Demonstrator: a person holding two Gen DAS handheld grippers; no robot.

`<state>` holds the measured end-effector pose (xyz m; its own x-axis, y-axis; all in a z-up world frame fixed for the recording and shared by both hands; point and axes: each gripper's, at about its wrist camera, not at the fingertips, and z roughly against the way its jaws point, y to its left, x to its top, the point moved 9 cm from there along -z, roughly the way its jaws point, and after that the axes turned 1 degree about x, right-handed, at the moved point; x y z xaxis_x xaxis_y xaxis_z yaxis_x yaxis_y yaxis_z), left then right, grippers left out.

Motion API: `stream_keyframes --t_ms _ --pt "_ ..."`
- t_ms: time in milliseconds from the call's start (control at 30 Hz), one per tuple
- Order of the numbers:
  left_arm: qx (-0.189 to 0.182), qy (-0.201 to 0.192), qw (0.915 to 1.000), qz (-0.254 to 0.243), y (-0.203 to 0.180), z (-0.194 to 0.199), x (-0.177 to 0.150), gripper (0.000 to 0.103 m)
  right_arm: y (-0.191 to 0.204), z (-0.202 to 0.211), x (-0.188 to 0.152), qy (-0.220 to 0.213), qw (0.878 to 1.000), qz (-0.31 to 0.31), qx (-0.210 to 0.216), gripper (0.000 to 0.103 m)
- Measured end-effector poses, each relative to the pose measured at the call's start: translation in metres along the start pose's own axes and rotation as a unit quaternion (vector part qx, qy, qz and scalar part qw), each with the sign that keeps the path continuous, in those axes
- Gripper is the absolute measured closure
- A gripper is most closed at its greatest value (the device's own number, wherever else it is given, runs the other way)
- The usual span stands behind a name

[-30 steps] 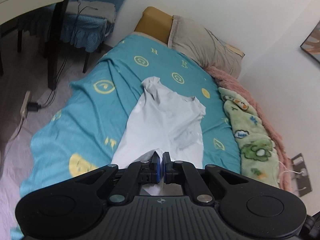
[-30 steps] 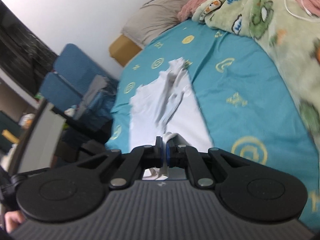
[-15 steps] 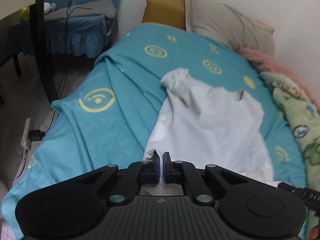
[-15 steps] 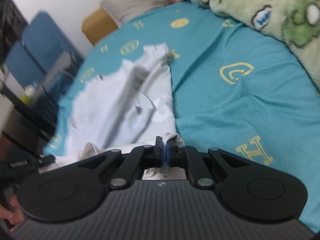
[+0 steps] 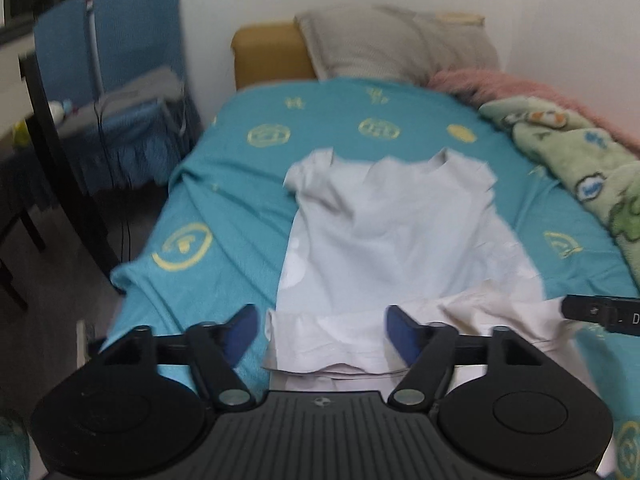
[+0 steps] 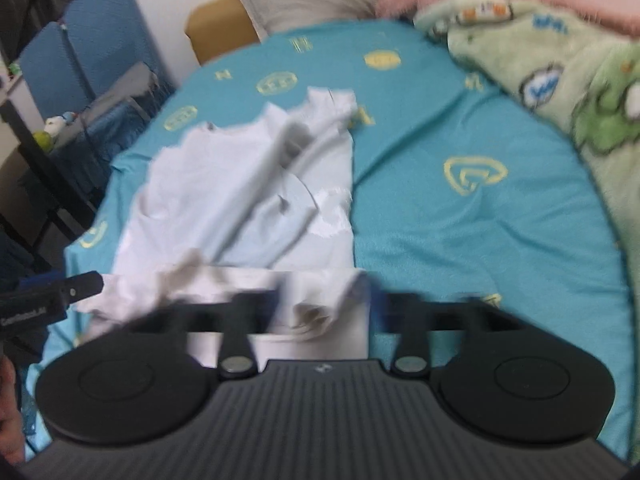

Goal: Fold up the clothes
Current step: 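Open both grippers and release the folded hem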

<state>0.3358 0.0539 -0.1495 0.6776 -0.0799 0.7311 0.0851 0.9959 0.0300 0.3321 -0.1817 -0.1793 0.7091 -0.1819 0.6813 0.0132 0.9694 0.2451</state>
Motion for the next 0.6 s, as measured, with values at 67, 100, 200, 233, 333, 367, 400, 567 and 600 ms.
stream_keyframes --t_ms 67,100,200,233,333,367,400,567,600 --pt "-0.002 -0.025 0.9997 0.0 -0.006 0.029 0.006 0.009 0.007 0.025 0.004 -0.026 1.0 0.014 0.003 0.018" --pt "-0.005 -0.035 0.9994 0.001 -0.008 0.043 0.008 0.006 0.011 0.035 0.004 -0.029 0.999 0.021 0.005 0.018" --pt "-0.006 -0.055 0.9985 0.004 -0.017 0.082 0.01 0.002 0.015 0.068 0.002 -0.039 0.999 0.025 0.011 0.018" --pt "0.002 -0.066 0.9978 -0.004 -0.021 0.097 0.01 0.001 0.015 0.078 0.0 -0.045 0.999 0.026 0.012 0.018" --pt "0.009 -0.099 0.9945 -0.034 -0.035 0.138 0.005 0.0 0.019 0.111 -0.006 -0.065 0.997 0.03 0.015 0.018" --pt "0.006 -0.102 0.9941 -0.037 -0.038 0.148 0.002 0.0 0.021 0.121 -0.009 -0.071 0.997 0.032 0.016 0.018" --pt "0.002 -0.103 0.994 -0.036 -0.041 0.158 -0.002 0.0 0.022 0.131 -0.012 -0.079 0.996 0.03 0.016 0.018" --pt "-0.001 -0.113 0.9931 -0.031 -0.048 0.183 -0.024 0.0 0.022 0.159 -0.029 -0.098 0.994 0.035 0.024 0.018" --pt "0.001 -0.117 0.9926 -0.033 -0.049 0.186 -0.028 0.0 0.022 0.163 -0.033 -0.101 0.994 0.034 0.026 0.018"
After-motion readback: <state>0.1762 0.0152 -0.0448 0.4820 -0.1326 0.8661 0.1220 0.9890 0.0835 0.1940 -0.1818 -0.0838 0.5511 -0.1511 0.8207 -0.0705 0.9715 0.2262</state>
